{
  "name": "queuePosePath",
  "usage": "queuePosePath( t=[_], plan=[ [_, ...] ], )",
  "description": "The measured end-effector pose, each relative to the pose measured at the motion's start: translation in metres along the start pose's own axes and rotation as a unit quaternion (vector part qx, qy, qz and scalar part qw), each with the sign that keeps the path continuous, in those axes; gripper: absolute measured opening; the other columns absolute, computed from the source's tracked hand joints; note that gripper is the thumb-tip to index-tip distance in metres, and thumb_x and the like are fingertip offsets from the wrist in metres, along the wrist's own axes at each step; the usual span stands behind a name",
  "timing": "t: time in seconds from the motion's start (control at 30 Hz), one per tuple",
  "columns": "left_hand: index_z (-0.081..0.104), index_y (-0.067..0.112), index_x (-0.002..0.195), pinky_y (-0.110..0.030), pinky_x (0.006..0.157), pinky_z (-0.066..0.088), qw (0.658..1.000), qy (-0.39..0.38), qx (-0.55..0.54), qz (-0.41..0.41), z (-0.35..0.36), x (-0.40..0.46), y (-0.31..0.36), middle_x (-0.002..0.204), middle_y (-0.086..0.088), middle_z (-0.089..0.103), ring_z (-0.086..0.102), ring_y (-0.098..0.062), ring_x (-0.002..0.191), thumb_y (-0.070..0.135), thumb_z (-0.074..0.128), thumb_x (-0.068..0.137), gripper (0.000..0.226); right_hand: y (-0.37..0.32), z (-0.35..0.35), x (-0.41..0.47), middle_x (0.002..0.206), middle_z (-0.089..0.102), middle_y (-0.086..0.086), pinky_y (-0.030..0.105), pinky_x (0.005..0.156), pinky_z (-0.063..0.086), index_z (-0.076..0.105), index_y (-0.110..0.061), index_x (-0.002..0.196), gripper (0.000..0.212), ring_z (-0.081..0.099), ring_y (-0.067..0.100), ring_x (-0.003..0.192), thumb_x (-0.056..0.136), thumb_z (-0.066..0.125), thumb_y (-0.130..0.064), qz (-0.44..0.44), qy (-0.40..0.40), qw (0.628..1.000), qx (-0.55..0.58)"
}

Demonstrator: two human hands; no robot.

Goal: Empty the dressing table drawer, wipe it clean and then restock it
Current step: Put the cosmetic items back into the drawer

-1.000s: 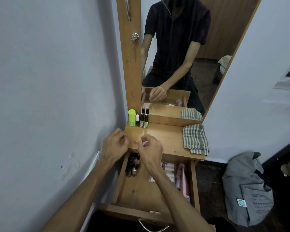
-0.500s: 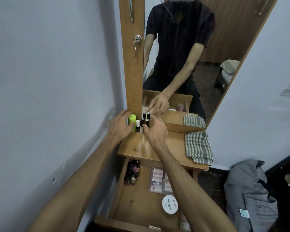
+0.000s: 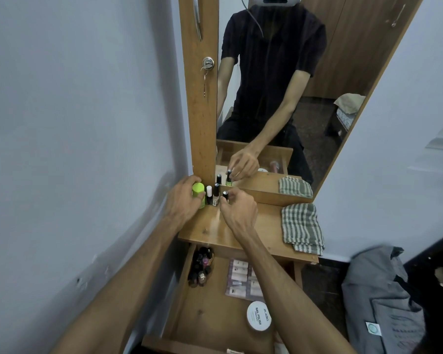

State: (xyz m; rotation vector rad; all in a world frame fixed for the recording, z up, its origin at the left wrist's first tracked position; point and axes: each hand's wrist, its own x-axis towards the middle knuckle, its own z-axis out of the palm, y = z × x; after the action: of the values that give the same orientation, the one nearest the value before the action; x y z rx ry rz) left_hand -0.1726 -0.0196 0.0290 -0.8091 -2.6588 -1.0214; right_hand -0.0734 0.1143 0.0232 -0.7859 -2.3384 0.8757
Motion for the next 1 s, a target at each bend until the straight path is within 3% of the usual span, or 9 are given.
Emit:
queuePosePath(
  t=[0.07,0.2,0.47,0.67,0.73,0.8,1.0],
  plan=[
    [0.066,0.017,0.122,-0.031,0.087,0.051,1.0,0.011,-0.021,-0.003,-0.003,-0.011,0.0,0.121,0.0,0.065,0.061,-0.017,0.099,0.025,0.076,0.087,0.037,0.006,-0.003,-0.009,0.095,0.077,-0.003,0.034,0.076,0.056,0.076,-0.019,0.1,0.023,0.07,0.018,0.086,0.085,0.072,-0.035,-0.002,0.009,1.0,0.023],
    [0.069,0.023,0.112,-0.02,0.069,0.047,0.998,0.044,-0.046,0.012,-0.016,-0.037,-0.001,0.108,0.01,0.065,0.056,-0.003,0.077,0.03,0.079,0.083,0.032,0.015,-0.009,-0.034,0.087,0.075,-0.01,0.033,0.071,0.057,0.077,-0.023,0.096,0.021,0.067,0.01,0.073,0.083,0.072,-0.038,-0.004,0.017,0.999,0.043],
    [0.073,0.021,0.095,-0.017,0.062,0.048,0.991,0.04,-0.095,0.081,-0.035,-0.1,0.001,0.086,0.012,0.063,0.059,-0.007,0.074,0.024,0.087,0.072,0.028,0.022,-0.021,-0.098,0.075,0.072,-0.016,0.032,0.067,0.058,0.076,-0.028,0.089,0.017,0.066,0.001,0.065,0.077,0.072,-0.039,0.033,0.022,0.989,0.139],
    [0.074,0.022,0.088,-0.014,0.064,0.045,0.991,0.023,-0.11,0.079,-0.044,-0.153,0.008,0.084,0.016,0.064,0.06,0.0,0.076,0.016,0.088,0.067,0.026,0.026,-0.031,-0.14,0.071,0.071,-0.014,0.031,0.065,0.057,0.076,-0.028,0.086,0.016,0.066,0.002,0.066,0.075,0.07,-0.038,0.019,0.027,0.988,0.153],
    [0.075,0.018,0.087,-0.012,0.065,0.045,0.99,0.009,-0.118,0.081,-0.045,-0.17,0.008,0.086,0.014,0.066,0.06,0.002,0.076,0.014,0.088,0.065,0.026,0.029,-0.033,-0.154,0.07,0.071,-0.012,0.031,0.065,0.057,0.076,-0.027,0.086,0.019,0.066,0.002,0.066,0.074,0.068,-0.04,0.011,0.014,0.989,0.15],
    [0.076,0.017,0.087,-0.02,0.063,0.048,0.991,-0.017,-0.113,0.076,-0.045,-0.186,0.008,0.085,0.011,0.067,0.061,-0.004,0.073,0.015,0.087,0.065,0.024,0.034,-0.033,-0.166,0.069,0.071,-0.013,0.031,0.066,0.058,0.077,-0.027,0.084,0.02,0.067,0.001,0.067,0.072,0.068,-0.04,0.018,-0.011,0.99,0.141],
    [0.077,0.019,0.085,-0.022,0.064,0.05,0.99,-0.096,-0.069,0.072,-0.045,-0.218,0.002,0.081,0.014,0.065,0.061,-0.005,0.07,0.019,0.088,0.063,0.024,0.041,-0.023,-0.189,0.074,0.074,-0.015,0.025,0.068,0.056,0.08,-0.026,0.085,0.023,0.067,-0.001,0.072,0.072,0.073,-0.044,0.029,-0.138,0.987,0.073]
  ],
)
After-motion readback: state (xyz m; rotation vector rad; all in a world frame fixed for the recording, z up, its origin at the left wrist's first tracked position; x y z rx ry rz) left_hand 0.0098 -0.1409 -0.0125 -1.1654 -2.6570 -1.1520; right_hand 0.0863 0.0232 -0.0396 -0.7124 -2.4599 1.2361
